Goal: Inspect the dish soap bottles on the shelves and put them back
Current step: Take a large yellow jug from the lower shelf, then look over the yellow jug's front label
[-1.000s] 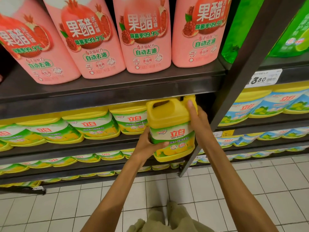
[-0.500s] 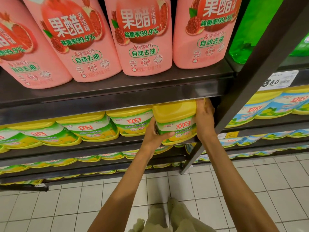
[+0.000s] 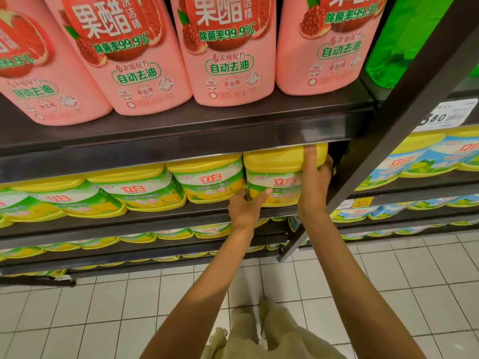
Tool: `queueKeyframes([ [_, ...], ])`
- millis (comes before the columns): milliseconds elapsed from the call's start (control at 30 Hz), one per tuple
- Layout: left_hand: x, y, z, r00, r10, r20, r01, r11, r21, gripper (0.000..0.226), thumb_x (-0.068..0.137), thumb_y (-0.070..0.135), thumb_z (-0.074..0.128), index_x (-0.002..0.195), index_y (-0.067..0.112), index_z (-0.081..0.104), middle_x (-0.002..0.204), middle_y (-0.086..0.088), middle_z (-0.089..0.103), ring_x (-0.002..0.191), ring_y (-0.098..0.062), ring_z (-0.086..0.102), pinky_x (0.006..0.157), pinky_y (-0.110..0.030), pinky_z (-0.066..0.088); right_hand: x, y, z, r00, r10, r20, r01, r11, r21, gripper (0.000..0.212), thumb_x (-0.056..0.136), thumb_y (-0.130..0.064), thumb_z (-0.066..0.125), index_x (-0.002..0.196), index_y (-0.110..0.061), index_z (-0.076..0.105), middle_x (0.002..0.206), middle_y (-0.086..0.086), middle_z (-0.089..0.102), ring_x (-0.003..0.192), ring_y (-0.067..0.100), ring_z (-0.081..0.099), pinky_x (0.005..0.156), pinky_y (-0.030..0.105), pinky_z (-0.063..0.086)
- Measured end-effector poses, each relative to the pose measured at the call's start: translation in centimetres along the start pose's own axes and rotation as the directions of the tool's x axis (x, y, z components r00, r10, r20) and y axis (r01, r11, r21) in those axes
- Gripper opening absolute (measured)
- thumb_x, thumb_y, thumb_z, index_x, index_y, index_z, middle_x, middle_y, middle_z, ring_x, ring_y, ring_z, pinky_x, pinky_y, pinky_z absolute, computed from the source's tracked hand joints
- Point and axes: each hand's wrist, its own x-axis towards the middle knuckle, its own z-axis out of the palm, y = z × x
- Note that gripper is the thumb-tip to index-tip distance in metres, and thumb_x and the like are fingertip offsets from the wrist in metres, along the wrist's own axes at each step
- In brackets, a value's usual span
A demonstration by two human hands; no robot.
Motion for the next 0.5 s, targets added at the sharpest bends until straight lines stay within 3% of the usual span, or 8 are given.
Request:
queueKeyframes([
  [100, -0.1, 0.0, 1.1, 0.998, -0.027, -0.059, 0.027, 1.000, -0.010, 0.031, 0.075, 0.036, 0.079, 0.084, 0.009, 0.068, 0.087, -0.005, 0.071, 0.077, -0.015, 0.061, 0.072, -0.024, 0.042, 0.9, -0.1, 0.2, 1.000, -0.022, -0.017, 0.021, 0.997, -0.077, 0.048, 0.096, -0.044, 0.050, 0.139, -0.024, 0.041, 0.137, 0.010, 0.052, 0.118, 0.026, 0.057, 0.099, 0.048, 0.049],
  [233, 0.1, 0.4, 2.3, 0.994, -0.059, -0.094, 0.050, 0.994, -0.098, 0.035, 0.076, 0.036, 0.078, 0.093, 0.006, 0.069, 0.089, -0.004, 0.069, 0.075, -0.010, 0.057, 0.075, -0.024, 0.045, 1.9, -0.4, 0.7, 0.996, -0.082, -0.040, 0.075, 0.985, -0.155, 0.040, 0.099, -0.041, 0.043, 0.134, -0.022, 0.042, 0.126, 0.010, 0.058, 0.108, 0.025, 0.061, 0.095, 0.045, 0.051],
  [367, 0.2, 0.9, 3.0, 0.994, -0.027, -0.104, 0.021, 0.998, -0.054, 0.040, 0.081, 0.037, 0.074, 0.100, 0.003, 0.067, 0.101, -0.012, 0.070, 0.089, -0.018, 0.062, 0.078, -0.023, 0.042, 2.2, -0.1, 0.7, 0.990, -0.140, -0.018, 0.136, 0.980, -0.148, 0.016, 0.101, -0.036, 0.040, 0.116, -0.030, 0.043, 0.104, -0.003, 0.058, 0.088, 0.007, 0.060, 0.071, 0.022, 0.047],
  [433, 0.3, 0.9, 2.7, 0.996, -0.043, -0.080, 0.041, 0.999, -0.031, 0.035, 0.085, 0.031, 0.071, 0.105, 0.002, 0.066, 0.105, -0.012, 0.069, 0.096, -0.020, 0.061, 0.082, -0.025, 0.043, 2.1, 0.2, 0.4, 0.990, -0.134, 0.053, 0.142, 0.970, -0.195, 0.017, 0.104, -0.039, 0.035, 0.117, -0.030, 0.038, 0.123, 0.008, 0.053, 0.100, 0.011, 0.059, 0.079, 0.023, 0.048],
  [500, 0.4, 0.4, 1.7, 0.995, -0.076, -0.072, 0.076, 0.997, -0.004, 0.024, 0.090, 0.013, 0.064, 0.109, -0.001, 0.065, 0.105, -0.013, 0.066, 0.098, -0.023, 0.059, 0.086, -0.027, 0.043, 1.8, 0.3, 0.2, 0.989, -0.105, 0.106, 0.127, 0.965, -0.231, 0.044, 0.103, -0.048, 0.030, 0.141, -0.024, 0.028, 0.153, 0.011, 0.026, 0.133, 0.021, 0.042, 0.101, 0.033, 0.044],
])
